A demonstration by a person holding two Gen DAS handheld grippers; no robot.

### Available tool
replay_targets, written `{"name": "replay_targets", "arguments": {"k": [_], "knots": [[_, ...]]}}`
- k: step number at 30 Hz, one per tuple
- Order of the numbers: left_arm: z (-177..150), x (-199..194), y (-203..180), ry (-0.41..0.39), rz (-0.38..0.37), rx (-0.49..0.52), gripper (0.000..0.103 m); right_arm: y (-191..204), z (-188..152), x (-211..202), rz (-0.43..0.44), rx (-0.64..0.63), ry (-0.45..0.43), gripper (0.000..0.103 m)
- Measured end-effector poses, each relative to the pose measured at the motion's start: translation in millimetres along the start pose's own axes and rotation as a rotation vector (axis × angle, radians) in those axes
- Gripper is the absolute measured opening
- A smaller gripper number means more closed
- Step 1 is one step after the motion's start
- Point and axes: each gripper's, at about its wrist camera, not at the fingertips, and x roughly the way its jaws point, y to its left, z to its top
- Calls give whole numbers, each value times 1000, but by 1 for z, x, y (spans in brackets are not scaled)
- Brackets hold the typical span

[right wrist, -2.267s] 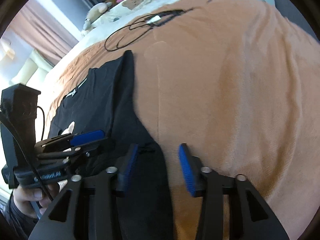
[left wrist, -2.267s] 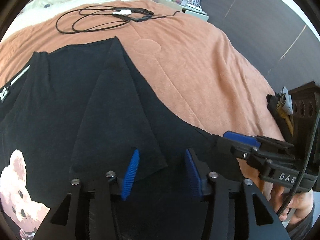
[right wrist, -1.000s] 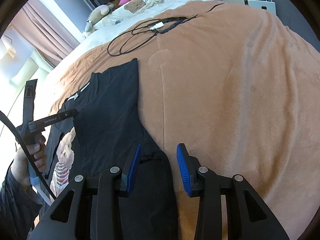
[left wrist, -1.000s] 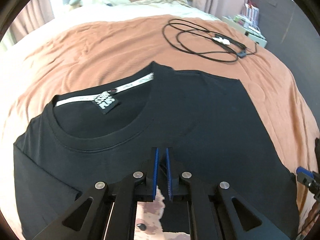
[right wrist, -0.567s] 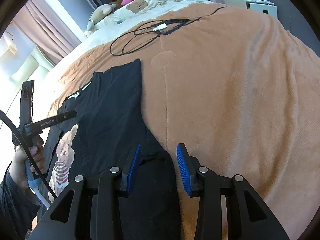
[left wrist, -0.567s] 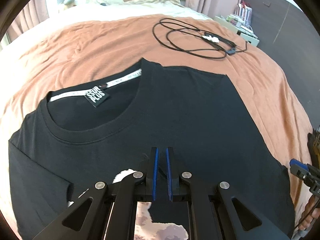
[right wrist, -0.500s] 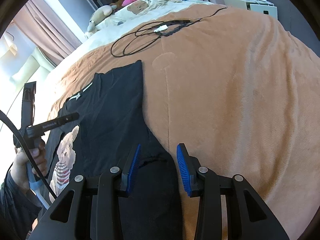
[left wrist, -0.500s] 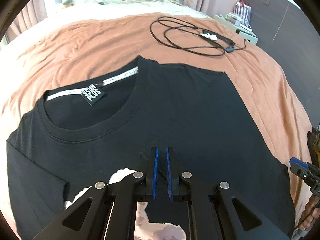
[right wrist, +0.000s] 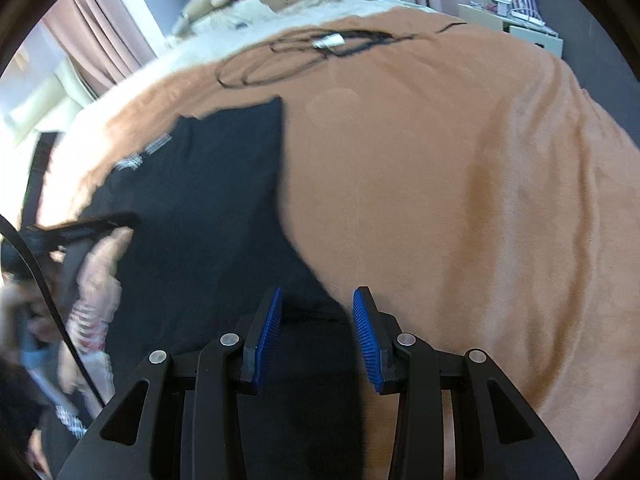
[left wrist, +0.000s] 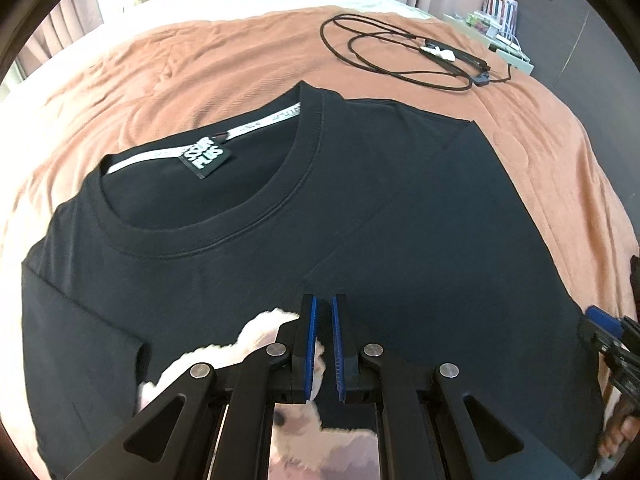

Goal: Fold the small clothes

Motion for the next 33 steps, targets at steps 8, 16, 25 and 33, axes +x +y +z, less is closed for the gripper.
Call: {"name": "replay_targets", "arguments": {"k": [8, 16, 25, 33], "knots": [[-22, -47, 30, -12, -9, -61, 11, 5, 0, -24, 18, 18, -24, 35], [-46, -117, 54, -98, 25, -69, 73, 14, -13, -73, 40, 0, -82, 77], [-76, -189, 72, -192, 25, -97, 103, 31, -34, -142, 0, -50, -121, 103], [-111, -239, 86, -211, 16, -106, 103, 41, -51, -193, -7, -68, -136, 103]]}}
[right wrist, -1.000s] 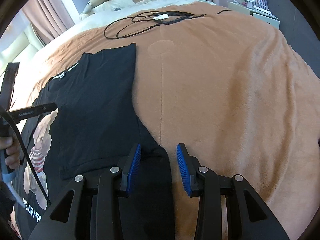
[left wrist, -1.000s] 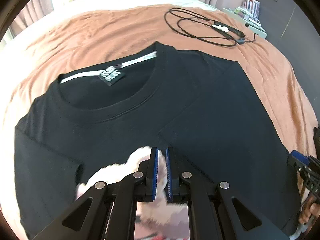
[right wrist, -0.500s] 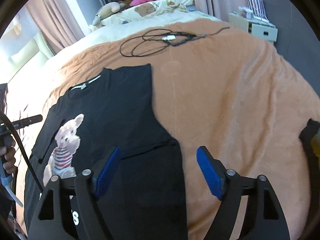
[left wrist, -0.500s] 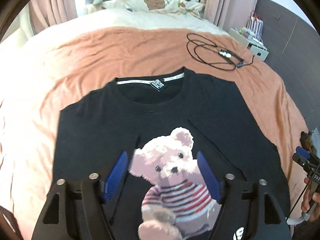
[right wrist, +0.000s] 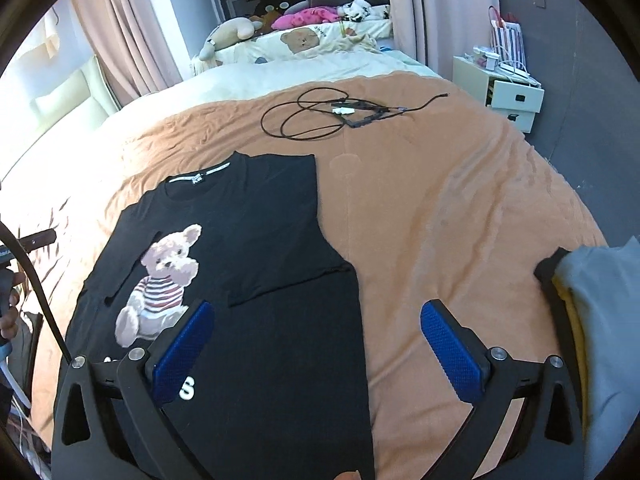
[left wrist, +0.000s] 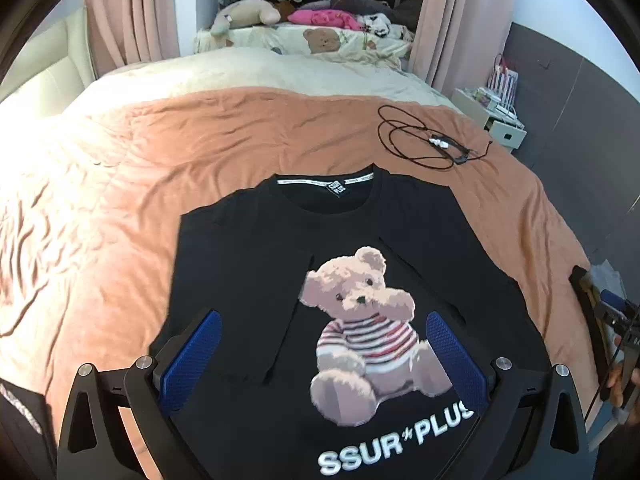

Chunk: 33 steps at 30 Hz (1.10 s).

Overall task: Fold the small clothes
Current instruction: 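Raise both tools above the folded black shirt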

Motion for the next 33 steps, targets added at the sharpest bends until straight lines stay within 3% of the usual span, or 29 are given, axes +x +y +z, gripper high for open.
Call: {"name": "replay_targets", "arguments": {"k": [14, 33], "knots": [[-70, -111, 42, -105, -33, -63, 103, 0, -41, -86, 26, -53, -87, 103], [-198, -244, 46, -210, -38, -126, 102, -22, -129, -195, 48, 10, -137, 103]]}}
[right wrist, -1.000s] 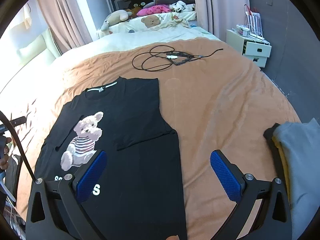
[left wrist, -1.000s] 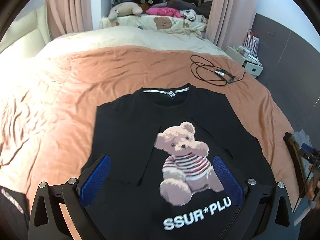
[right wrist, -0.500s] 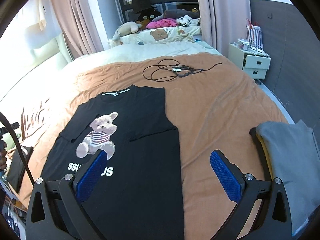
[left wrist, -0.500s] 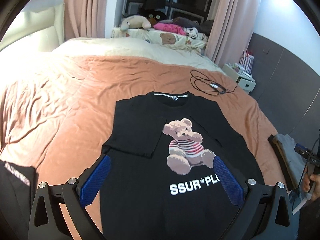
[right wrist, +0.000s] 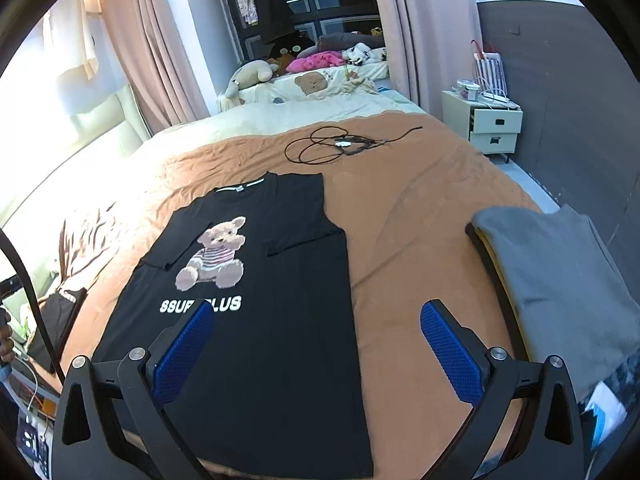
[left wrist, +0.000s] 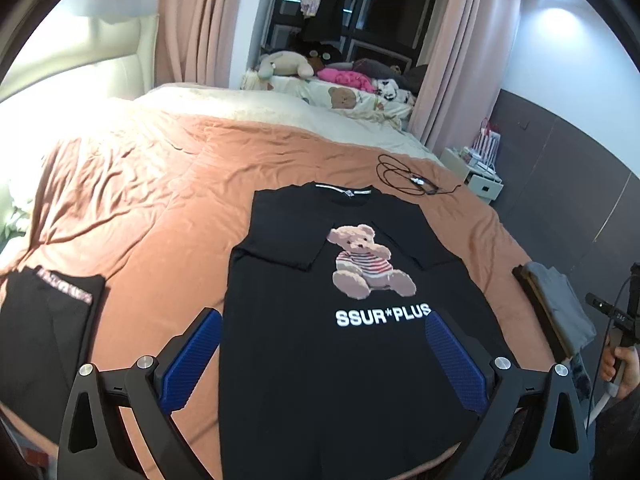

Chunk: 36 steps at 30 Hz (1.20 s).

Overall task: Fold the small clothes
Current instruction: 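Raise both tools above the folded black shirt, then lower both tools to the hem of the folded shirt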

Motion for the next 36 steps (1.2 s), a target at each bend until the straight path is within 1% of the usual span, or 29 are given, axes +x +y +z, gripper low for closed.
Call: {"name": "replay_targets", "arguments": {"k": [3, 10, 15, 20, 21, 22, 26, 28, 32, 36], "knots": [[-17, -20, 7, -18, -7, -24, 102, -4, -14, -16, 3, 12, -4, 103], [-57, -53, 27, -34, 9, -95, 95, -18, -48, -49, 31, 35, -16, 102], [-87, -78, 33, -62, 10, -117, 94, -27, -74, -63, 47, 50, 1, 89], [-115, -93, 32, -63, 18, -105, 92, -40, -96, -76, 68, 83, 9, 85], [-122, -95, 33, -58, 12, -108, 91, -43, -101, -79, 76, 96, 11, 84], [-126, -96, 34, -55, 6, -110, 89, -47, -106, -81, 87, 112, 14, 84], [-147, -94, 46, -36, -10, -134, 85, -56, -117, -87, 105, 133, 16, 82], [-157, -91, 53, -30, -10, -156, 80, -60, -121, -89, 115, 151, 13, 81], [-174, -82, 73, -27, -41, -218, 78, -70, -128, -93, 115, 189, 3, 80], [-189, -64, 88, -12, -54, -260, 77, -73, -134, -94, 115, 202, -9, 80]]}}
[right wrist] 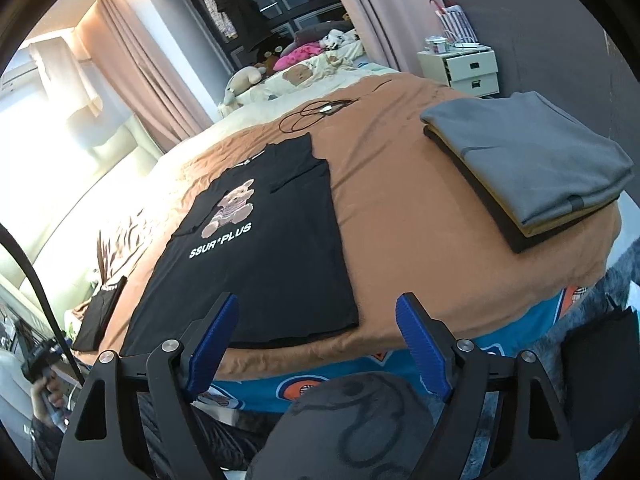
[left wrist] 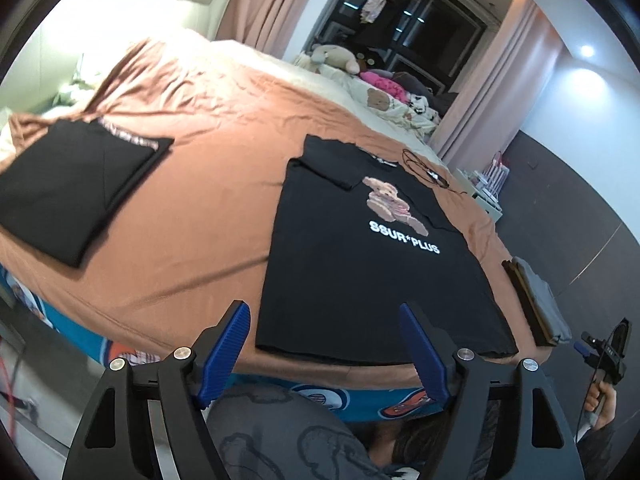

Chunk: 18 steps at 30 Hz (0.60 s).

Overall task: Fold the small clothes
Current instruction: 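Lower both tools to the hem of the folded shirt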

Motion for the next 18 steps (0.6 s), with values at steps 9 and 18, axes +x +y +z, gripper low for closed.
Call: {"name": "replay_targets", "arguments": {"k": [9, 18], "knots": [[-8, 47, 28, 83, -18, -83, 72, -13, 0, 52, -12, 64, 53, 80], [-23, 79, 59, 153, -44, -178, 61, -9, 0, 113, -1, 93, 142, 80]]}}
